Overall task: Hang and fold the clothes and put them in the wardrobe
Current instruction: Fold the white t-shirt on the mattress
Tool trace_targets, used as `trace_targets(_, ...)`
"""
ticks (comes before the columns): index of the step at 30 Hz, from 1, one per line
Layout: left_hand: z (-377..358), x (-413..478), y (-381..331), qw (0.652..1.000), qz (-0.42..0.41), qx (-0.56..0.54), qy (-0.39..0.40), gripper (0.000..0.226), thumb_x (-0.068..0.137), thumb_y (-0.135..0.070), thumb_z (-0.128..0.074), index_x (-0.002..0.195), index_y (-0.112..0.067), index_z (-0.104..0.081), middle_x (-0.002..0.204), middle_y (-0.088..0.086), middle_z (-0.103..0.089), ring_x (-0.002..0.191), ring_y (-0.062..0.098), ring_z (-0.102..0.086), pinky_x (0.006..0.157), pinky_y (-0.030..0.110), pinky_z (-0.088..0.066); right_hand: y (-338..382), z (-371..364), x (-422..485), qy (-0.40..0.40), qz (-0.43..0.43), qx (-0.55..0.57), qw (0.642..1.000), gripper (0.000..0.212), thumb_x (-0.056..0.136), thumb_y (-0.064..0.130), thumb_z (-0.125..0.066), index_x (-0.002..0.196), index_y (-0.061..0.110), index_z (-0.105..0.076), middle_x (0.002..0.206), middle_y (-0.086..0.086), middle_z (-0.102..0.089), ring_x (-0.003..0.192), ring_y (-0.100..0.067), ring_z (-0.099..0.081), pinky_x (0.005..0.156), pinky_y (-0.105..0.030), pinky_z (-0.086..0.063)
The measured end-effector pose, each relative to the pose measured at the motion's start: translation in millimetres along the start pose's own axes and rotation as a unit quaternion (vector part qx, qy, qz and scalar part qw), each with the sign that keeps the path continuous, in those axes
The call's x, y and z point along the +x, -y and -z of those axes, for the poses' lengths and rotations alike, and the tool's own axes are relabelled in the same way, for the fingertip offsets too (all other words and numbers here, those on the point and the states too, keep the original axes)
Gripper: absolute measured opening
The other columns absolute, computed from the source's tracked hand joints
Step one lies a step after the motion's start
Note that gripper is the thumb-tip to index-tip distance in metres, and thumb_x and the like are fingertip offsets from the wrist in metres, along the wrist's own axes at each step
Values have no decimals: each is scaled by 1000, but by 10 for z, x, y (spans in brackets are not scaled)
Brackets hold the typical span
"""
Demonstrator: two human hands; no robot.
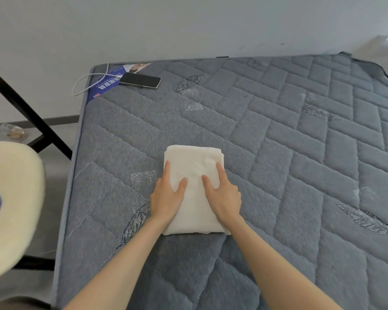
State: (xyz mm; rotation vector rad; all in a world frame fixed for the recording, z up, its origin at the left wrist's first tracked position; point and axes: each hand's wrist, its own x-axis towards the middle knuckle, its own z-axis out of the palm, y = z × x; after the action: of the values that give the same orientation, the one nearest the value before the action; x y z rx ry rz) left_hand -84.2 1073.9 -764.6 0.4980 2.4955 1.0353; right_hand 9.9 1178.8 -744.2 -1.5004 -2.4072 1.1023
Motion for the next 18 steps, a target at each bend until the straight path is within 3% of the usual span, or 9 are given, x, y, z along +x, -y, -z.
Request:
trace_targets(5, 76, -25, -2, 999, -32, -27, 5, 63, 94, -50, -42, 148, -42, -10, 144, 0, -40, 129, 26, -42, 98, 37, -35, 17, 18, -17, 5, 16, 32, 999, 60, 93, 56, -40, 147, 43, -19, 118, -3, -64, 113, -30, -56, 94, -39, -40)
trace_targets(11, 419, -79, -80, 994, -51, -76, -67, 55, 94, -40, -50, 145, -36, -29, 141, 1, -47, 128, 21, -43, 96, 28, -33, 322, 104, -153, -15, 84, 76, 993, 52, 95, 46, -44, 145, 40, -29, 116, 0, -65, 110, -25, -58, 96, -35, -39)
trace_targets(18, 1260, -203, -71, 982, -59, -88, -155, 55, 93, -40, -51, 145, -37, -31, 142, 0, -46, 129, 19, -43, 94, 25, -32, 1070, 105, -464, 3, 170, 106, 980, 53, 94, 44, -48, 144, 42, -31, 123, -2, -64, 112, -27, -57, 93, -33, -39)
